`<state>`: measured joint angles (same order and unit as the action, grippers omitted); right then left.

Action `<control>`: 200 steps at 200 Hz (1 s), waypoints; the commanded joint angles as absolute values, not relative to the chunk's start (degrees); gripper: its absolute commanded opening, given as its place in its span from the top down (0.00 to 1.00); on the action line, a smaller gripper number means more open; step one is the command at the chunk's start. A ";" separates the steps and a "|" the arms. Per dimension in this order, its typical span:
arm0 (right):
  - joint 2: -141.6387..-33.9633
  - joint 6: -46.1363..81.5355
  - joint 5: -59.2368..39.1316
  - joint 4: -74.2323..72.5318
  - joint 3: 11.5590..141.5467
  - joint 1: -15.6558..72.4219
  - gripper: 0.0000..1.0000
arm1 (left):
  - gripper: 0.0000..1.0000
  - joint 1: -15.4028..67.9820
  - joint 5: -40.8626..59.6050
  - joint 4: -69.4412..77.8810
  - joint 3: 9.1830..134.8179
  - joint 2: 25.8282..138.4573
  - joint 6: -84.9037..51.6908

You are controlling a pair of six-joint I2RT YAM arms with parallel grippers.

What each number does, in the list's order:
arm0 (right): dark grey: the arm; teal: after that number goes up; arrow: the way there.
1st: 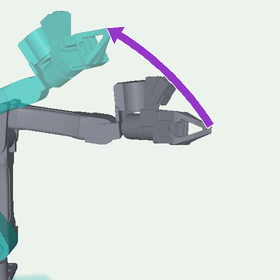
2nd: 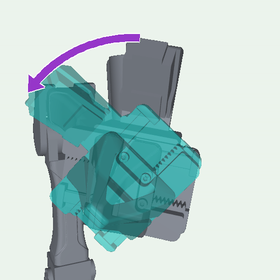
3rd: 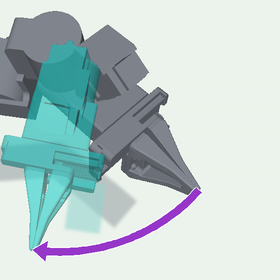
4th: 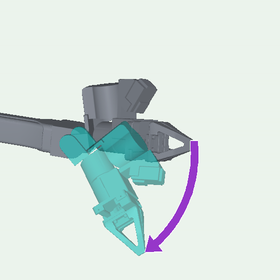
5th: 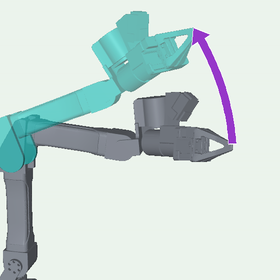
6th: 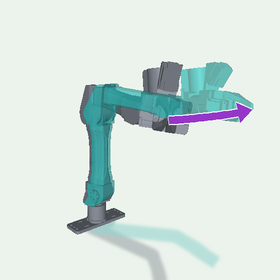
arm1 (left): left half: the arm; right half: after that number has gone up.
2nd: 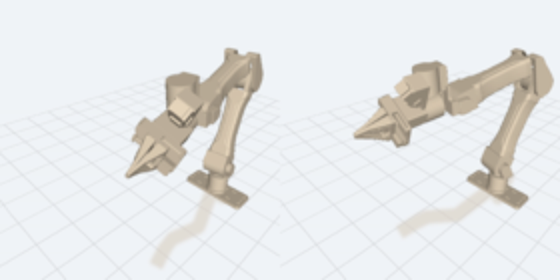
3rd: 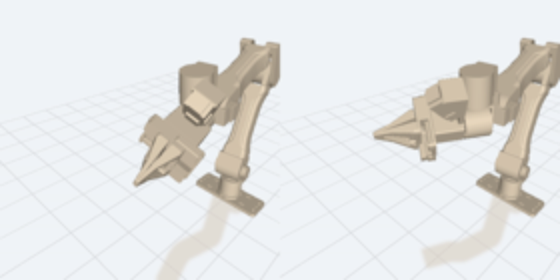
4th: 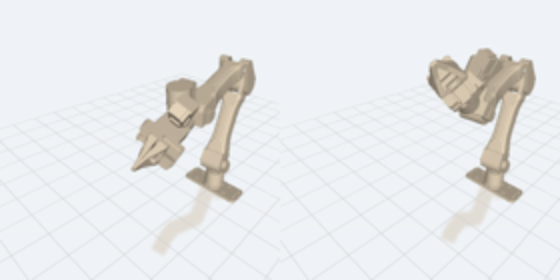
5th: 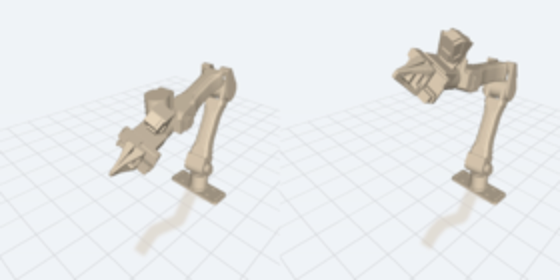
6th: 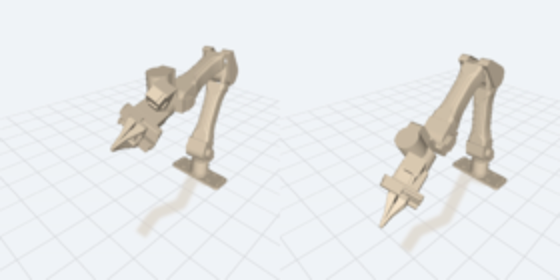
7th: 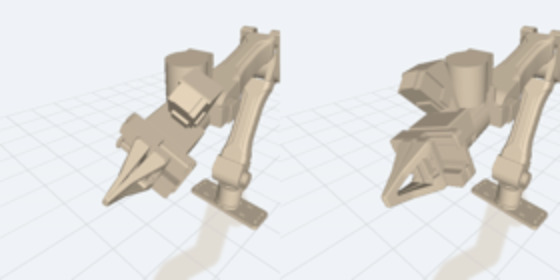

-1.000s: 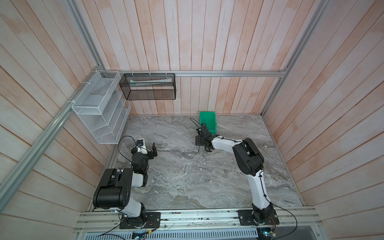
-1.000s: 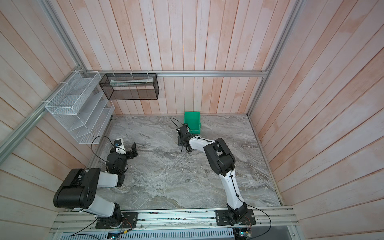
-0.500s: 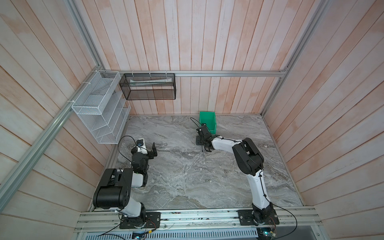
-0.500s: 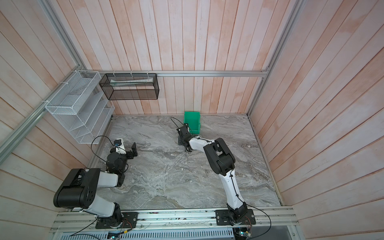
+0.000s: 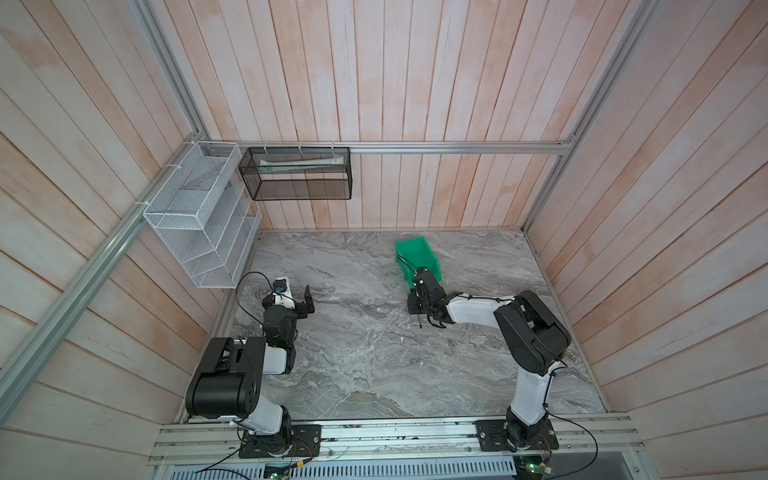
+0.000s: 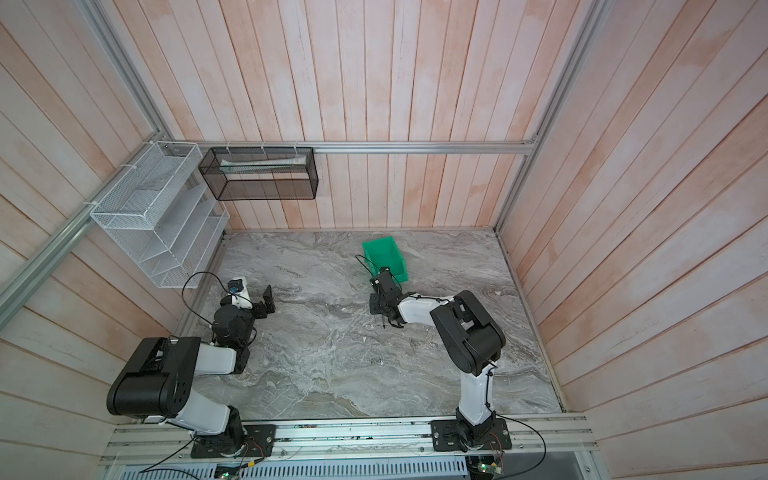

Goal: Put the screwdriver in the bin
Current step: 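Close the right gripper on the black-and-yellow screwdriver handle, then lift the screwdriver with the right gripper, nudging the green bin aside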

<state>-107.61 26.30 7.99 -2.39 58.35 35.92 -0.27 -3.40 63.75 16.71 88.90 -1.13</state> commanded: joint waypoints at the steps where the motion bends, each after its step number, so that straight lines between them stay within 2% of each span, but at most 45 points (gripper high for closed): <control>1: -103.17 24.80 4.72 -3.33 55.95 36.21 1.00 | 0.00 -0.44 -2.90 63.30 16.70 88.38 -1.41; 96: -82.05 24.73 2.81 -1.77 47.71 35.82 1.00 | 0.00 -0.44 -2.90 63.28 16.70 88.34 -1.37; 132: -75.59 27.64 -1.27 -2.70 46.97 32.09 1.00 | 0.00 -0.43 -2.90 63.28 16.70 88.33 -1.40; 159: -75.95 31.38 -8.64 -2.72 50.45 25.46 1.00 | 0.00 -0.44 -2.90 63.35 16.72 88.39 -1.36; 176: -78.90 34.67 -12.34 -3.11 53.63 20.41 1.00 | 0.00 -0.44 -2.94 63.35 16.70 88.39 -1.36; 200: -84.59 38.28 -16.31 -4.23 58.64 17.69 1.00 | 0.00 -0.44 -2.86 63.34 16.70 88.33 -1.35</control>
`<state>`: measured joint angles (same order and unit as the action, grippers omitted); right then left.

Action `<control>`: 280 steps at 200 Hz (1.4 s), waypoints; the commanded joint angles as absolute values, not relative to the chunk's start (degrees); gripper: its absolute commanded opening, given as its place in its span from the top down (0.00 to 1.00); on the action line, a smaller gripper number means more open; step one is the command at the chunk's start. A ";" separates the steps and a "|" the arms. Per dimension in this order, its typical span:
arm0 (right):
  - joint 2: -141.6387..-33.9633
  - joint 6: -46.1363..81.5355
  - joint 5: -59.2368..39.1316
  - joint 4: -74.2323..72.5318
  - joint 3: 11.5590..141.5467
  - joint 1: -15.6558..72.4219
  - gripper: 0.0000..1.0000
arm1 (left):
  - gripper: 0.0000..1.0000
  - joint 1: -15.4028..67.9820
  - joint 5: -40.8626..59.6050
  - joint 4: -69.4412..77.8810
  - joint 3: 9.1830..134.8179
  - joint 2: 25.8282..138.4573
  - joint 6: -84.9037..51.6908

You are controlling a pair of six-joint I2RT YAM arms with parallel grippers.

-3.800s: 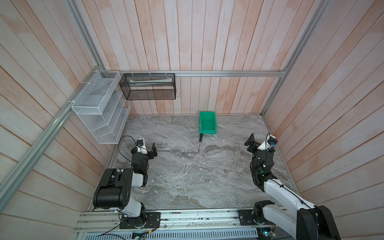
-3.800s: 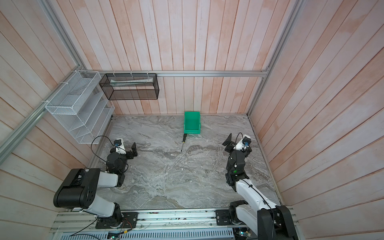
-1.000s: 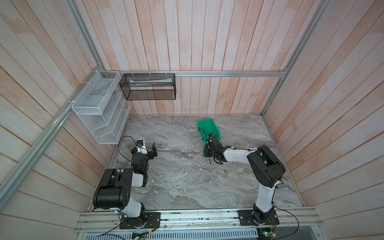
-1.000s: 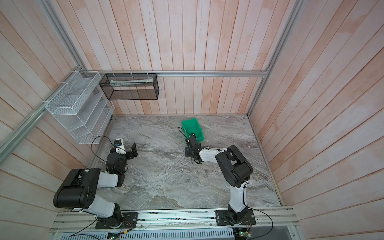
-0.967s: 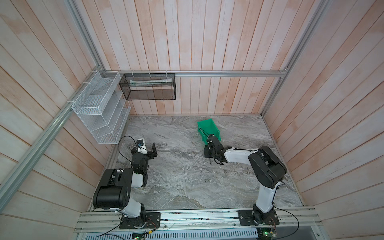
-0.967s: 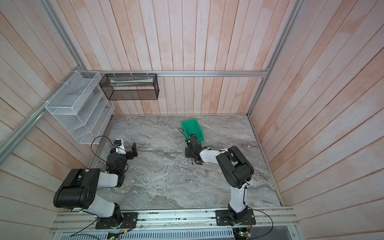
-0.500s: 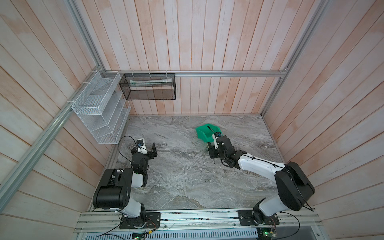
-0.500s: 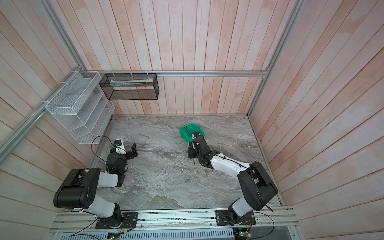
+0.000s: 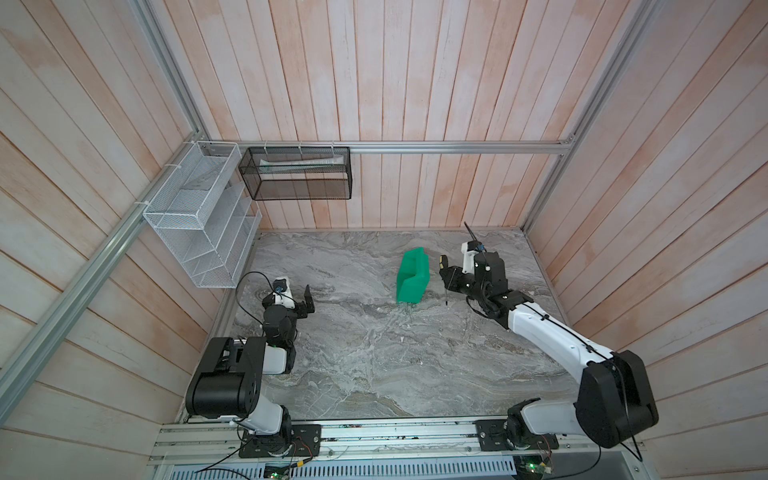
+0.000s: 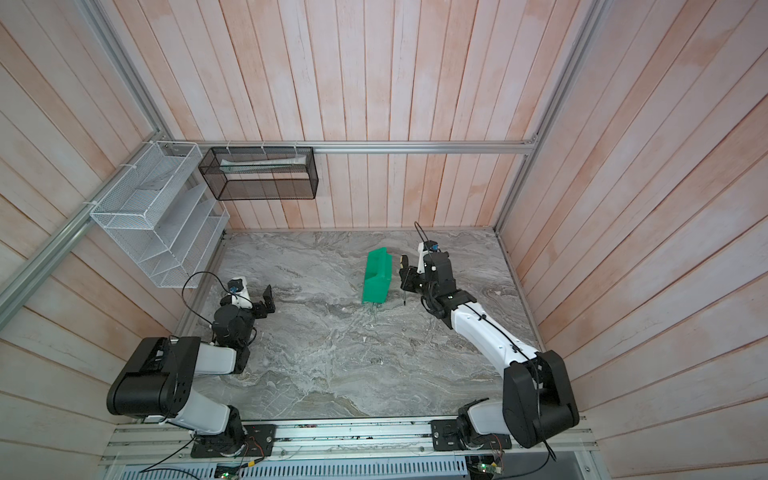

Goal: Put the screwdriver in the bin
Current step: 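Lift the screwdriver with the right gripper, nudging the green bin aside, then carry the screwdriver with the right gripper over the green bin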

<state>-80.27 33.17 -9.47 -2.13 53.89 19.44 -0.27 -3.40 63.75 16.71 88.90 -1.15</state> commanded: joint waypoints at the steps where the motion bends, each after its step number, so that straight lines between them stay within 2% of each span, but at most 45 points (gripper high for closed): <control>1: -84.74 38.34 -16.46 -4.22 58.89 17.63 1.00 | 0.00 -0.44 -2.88 63.31 16.70 88.33 -1.38; 33: -88.78 40.10 -17.49 -4.73 62.06 17.58 1.00 | 0.00 -0.44 -2.90 63.33 16.70 88.33 -1.39; 92: -82.63 31.37 -11.80 0.09 64.36 19.98 0.99 | 0.00 -0.44 -2.92 63.33 16.74 88.33 -1.36; 144: -92.39 26.73 -9.76 6.96 74.42 28.32 0.99 | 0.00 -0.43 -2.92 63.32 16.70 88.37 -1.38; 184: -98.56 25.49 -9.57 10.98 78.72 29.30 0.99 | 0.00 -0.44 -2.90 63.31 16.70 88.34 -1.38; 255: -95.87 25.50 -8.55 8.62 67.76 25.36 1.00 | 0.00 -0.43 -2.90 63.28 16.77 88.33 -1.37; 280: -93.72 25.87 -10.52 6.27 62.85 20.32 0.99 | 0.00 -0.44 -2.92 63.29 16.70 88.39 -1.40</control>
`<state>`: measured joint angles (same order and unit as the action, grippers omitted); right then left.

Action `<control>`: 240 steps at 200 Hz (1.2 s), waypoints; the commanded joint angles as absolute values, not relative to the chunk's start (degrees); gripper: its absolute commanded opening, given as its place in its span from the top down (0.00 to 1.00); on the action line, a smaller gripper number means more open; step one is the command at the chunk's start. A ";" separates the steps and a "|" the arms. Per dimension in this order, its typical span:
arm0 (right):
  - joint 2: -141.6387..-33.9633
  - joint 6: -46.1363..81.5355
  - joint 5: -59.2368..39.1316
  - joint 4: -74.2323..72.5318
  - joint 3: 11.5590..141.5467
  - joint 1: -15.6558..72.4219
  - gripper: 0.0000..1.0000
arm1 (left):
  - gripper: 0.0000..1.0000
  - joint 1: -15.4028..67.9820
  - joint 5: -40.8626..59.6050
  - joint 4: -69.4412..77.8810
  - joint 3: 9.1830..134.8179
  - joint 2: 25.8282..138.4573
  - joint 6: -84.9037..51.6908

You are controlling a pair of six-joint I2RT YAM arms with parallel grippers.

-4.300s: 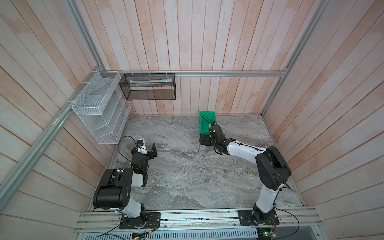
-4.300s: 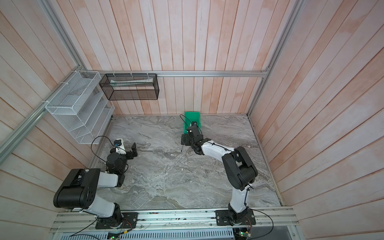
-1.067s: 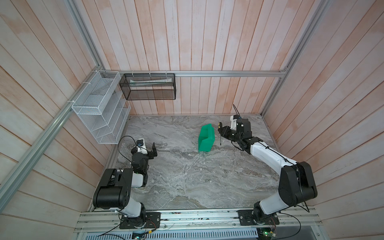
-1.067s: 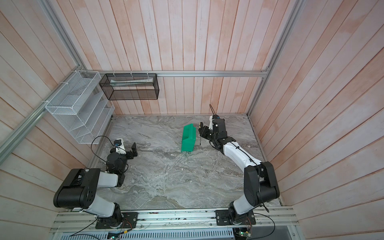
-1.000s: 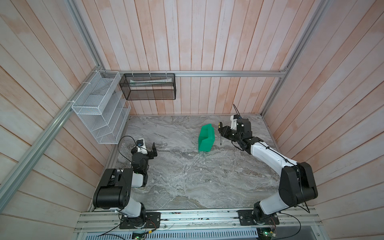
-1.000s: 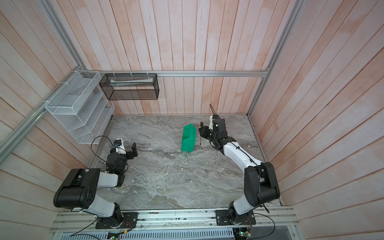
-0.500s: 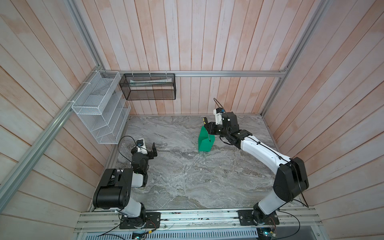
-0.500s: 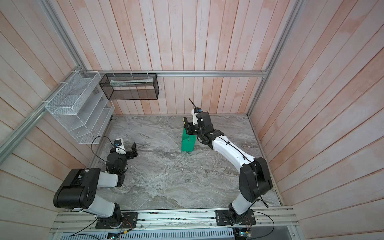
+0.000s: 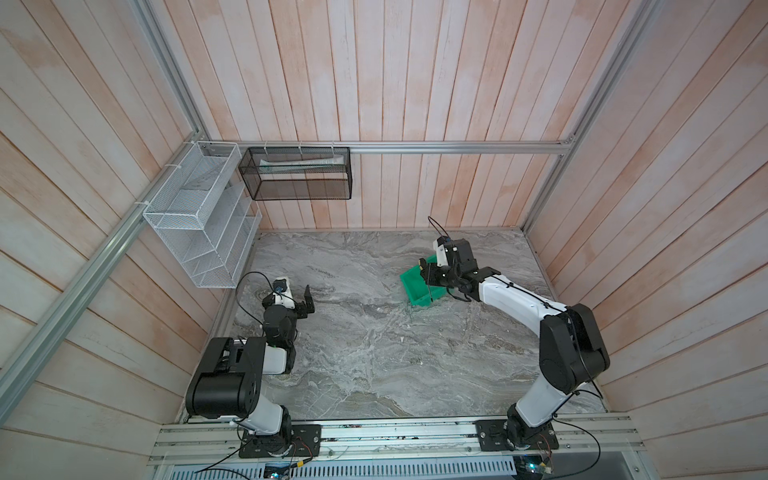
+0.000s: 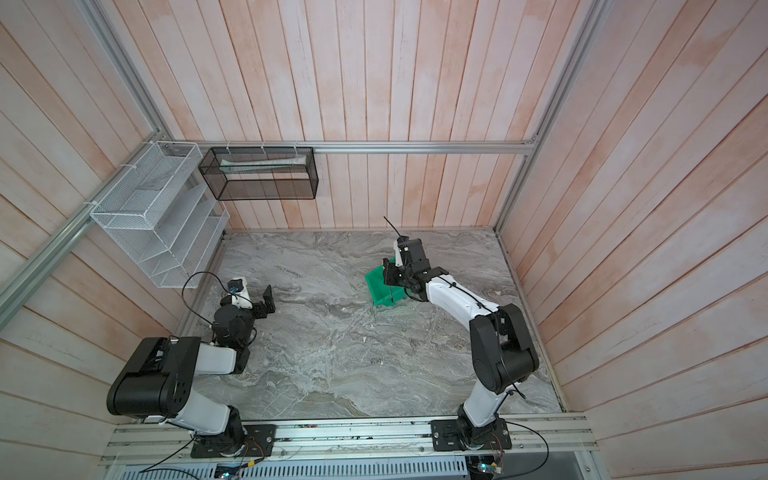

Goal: Put the screwdriver in the bin
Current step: 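Carry the screwdriver with the right gripper over the green bin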

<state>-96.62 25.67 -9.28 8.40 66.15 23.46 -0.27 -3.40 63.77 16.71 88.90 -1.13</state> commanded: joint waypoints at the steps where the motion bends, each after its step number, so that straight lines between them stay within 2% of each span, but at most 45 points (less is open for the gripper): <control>1: -93.66 25.81 -10.58 6.25 62.63 20.18 0.99 | 0.00 -0.44 -2.91 63.28 16.70 88.40 -1.40; 75: -90.92 25.89 -12.41 3.32 56.02 14.90 1.00 | 0.00 -0.41 -2.91 63.30 16.74 88.34 -1.36; 107: -85.92 28.70 -14.58 0.61 52.54 12.92 1.00 | 0.00 -0.44 -2.90 63.28 16.71 88.33 -1.37; 135: -82.25 29.38 -11.47 1.28 50.68 8.69 1.00 | 0.00 -0.44 -2.90 63.35 16.70 88.33 -1.38; 171: -84.37 30.78 -14.78 0.42 48.72 -0.42 1.00 | 0.00 -0.43 -2.91 63.28 16.70 88.38 -1.36; 240: -89.33 27.52 -13.66 1.88 49.33 -0.10 0.99 | 0.00 -0.44 -2.90 63.34 16.70 88.34 -1.33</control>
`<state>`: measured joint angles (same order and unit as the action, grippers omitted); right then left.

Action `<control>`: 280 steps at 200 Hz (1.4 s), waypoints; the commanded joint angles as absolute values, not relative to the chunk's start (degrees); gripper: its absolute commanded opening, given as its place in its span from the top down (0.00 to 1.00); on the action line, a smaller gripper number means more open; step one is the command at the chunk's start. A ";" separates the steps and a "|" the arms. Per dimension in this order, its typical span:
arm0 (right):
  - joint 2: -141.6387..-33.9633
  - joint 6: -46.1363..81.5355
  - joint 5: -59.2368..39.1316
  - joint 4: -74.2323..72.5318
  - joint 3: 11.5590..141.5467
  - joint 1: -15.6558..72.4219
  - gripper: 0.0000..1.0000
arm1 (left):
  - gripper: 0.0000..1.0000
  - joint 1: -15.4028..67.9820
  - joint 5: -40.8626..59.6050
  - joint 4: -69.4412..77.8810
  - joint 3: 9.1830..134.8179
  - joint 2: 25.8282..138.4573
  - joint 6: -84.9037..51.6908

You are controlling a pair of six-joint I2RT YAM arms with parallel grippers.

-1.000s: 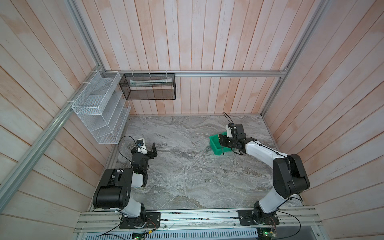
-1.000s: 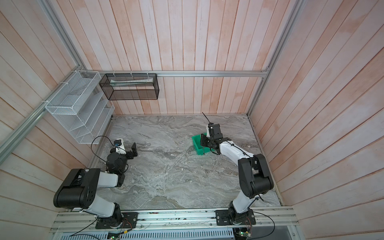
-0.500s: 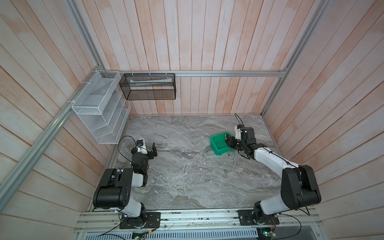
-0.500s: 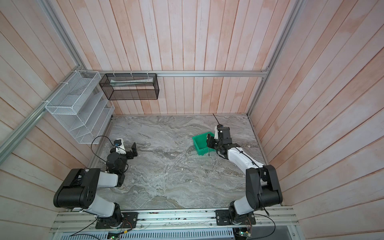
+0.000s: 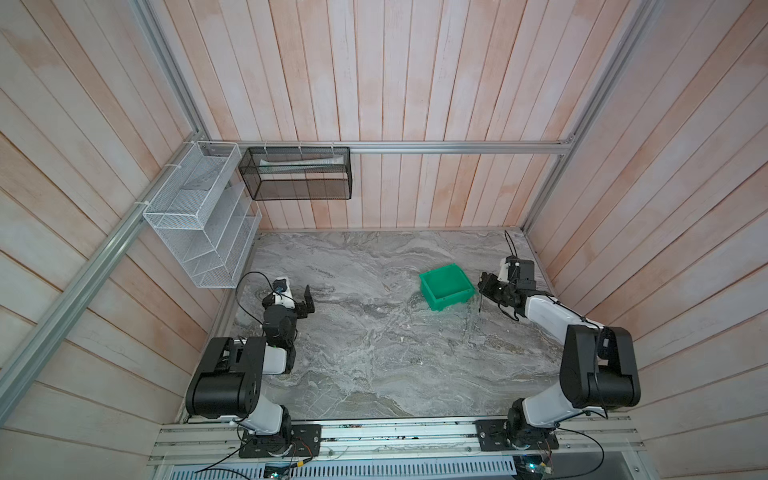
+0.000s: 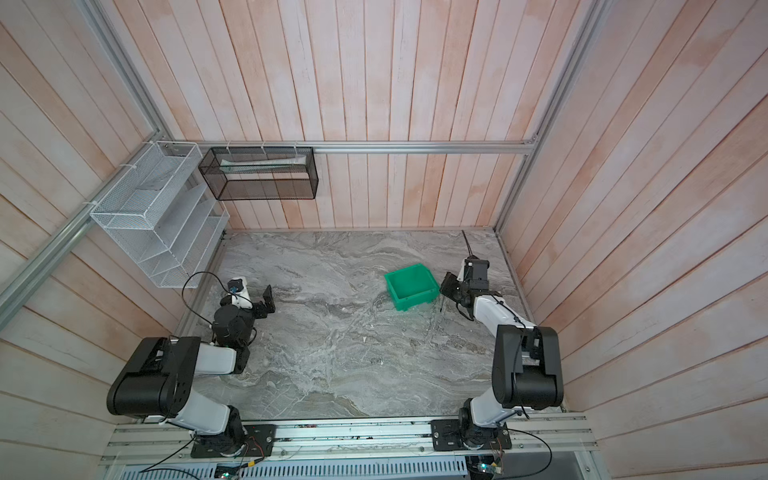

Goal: Put the screwdriver in the bin
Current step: 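Carry the screwdriver with the right gripper over the green bin, then lower the screwdriver into the green bin with the right gripper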

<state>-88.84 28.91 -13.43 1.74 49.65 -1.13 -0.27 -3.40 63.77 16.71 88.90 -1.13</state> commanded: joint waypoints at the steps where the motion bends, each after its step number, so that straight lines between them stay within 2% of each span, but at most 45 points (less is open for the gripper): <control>1: -89.37 27.52 -13.60 1.88 49.32 -0.05 0.99 | 0.00 -0.44 -2.94 63.31 16.70 88.38 -1.37; 96: -80.97 30.68 -13.44 1.32 40.02 12.71 0.99 | 0.00 -0.44 -2.90 63.29 16.71 88.33 -1.40; 126: -78.56 32.92 -11.80 1.19 38.58 19.27 0.99 | 0.00 -0.44 -2.90 63.28 16.71 88.40 -1.39; 210: -88.24 36.96 -9.55 -2.18 46.96 38.30 0.99 | 0.00 -0.44 -2.90 63.28 16.70 88.33 -1.34; 257: -87.10 36.02 -2.81 2.98 53.23 38.38 0.99 | 0.00 -0.43 -2.90 63.33 16.70 88.33 -1.40; 280: -85.20 41.26 -2.90 0.86 52.71 36.50 0.99 | 0.00 -0.44 -2.90 63.33 16.70 88.40 -1.34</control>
